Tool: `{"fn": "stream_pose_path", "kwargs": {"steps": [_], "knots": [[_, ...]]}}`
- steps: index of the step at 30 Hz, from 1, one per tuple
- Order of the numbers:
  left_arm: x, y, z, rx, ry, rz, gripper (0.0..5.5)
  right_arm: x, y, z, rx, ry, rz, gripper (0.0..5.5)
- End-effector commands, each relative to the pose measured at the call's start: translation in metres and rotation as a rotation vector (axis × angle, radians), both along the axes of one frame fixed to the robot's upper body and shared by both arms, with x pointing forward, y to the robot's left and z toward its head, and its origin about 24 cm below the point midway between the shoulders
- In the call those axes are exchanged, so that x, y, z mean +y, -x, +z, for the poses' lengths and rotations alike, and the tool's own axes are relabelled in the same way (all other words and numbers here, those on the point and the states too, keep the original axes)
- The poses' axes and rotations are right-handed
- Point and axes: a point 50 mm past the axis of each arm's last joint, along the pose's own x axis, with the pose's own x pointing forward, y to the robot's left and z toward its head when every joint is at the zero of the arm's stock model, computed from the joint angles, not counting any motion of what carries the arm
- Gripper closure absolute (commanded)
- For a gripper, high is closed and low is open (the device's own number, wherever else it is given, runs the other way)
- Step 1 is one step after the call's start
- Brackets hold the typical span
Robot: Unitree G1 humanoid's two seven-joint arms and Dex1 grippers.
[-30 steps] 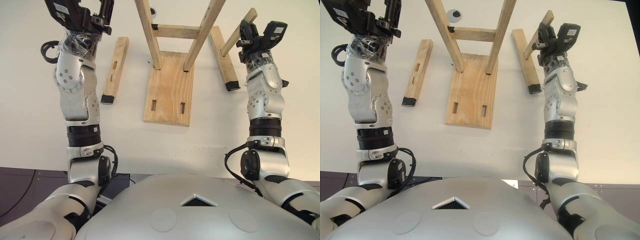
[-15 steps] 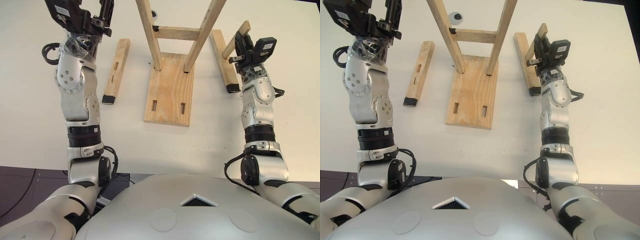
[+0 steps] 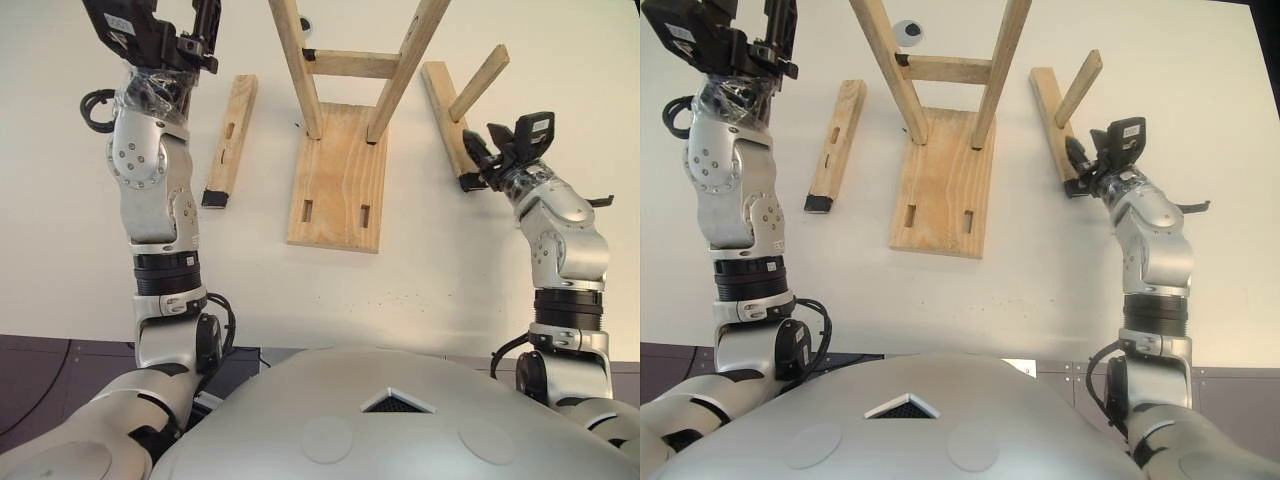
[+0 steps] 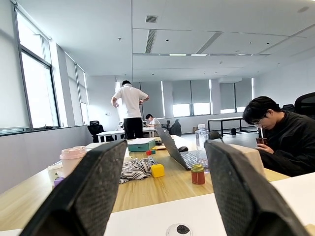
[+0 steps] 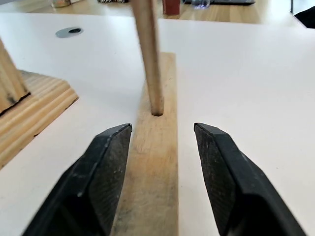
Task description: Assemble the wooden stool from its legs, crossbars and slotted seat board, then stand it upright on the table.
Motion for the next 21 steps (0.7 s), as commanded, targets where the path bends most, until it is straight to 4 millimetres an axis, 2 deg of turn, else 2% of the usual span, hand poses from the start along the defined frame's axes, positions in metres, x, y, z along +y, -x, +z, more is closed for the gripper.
{"fn": "stream_pose_path", "kwargs": {"steps": [1,2,9,12,14,16,18,21], "knots": [[-0.001,0.001,-0.004,0.015,-0.009,0.005,2.64,0.005,0.003,0.002,0.100,0.032,0.010,2.66],[-0.002,0.001,-0.005,0.017,-0.009,0.006,2.64,0.005,0.003,0.000,0.117,0.054,0.008,2.43],[-0.002,0.000,-0.004,0.026,0.000,0.005,2.64,0.007,0.006,-0.013,0.213,0.140,0.011,2.43],[-0.005,-0.001,-0.001,0.019,0.004,-0.003,2.64,0.009,0.004,-0.012,0.218,0.172,0.033,2.88],[-0.006,-0.002,0.009,0.011,0.062,-0.005,2.64,0.008,0.003,-0.009,0.211,0.163,0.030,3.19],[-0.009,-0.002,0.021,-0.002,0.113,-0.020,2.64,0.006,0.001,-0.006,0.201,0.140,0.020,3.45],[-0.012,-0.003,0.030,0.012,0.173,-0.051,2.64,0.000,-0.005,-0.002,0.178,0.092,-0.040,3.46],[-0.021,-0.004,0.037,0.099,0.336,-0.165,2.64,-0.009,-0.024,0.021,0.062,-0.152,-0.175,3.46]]}}
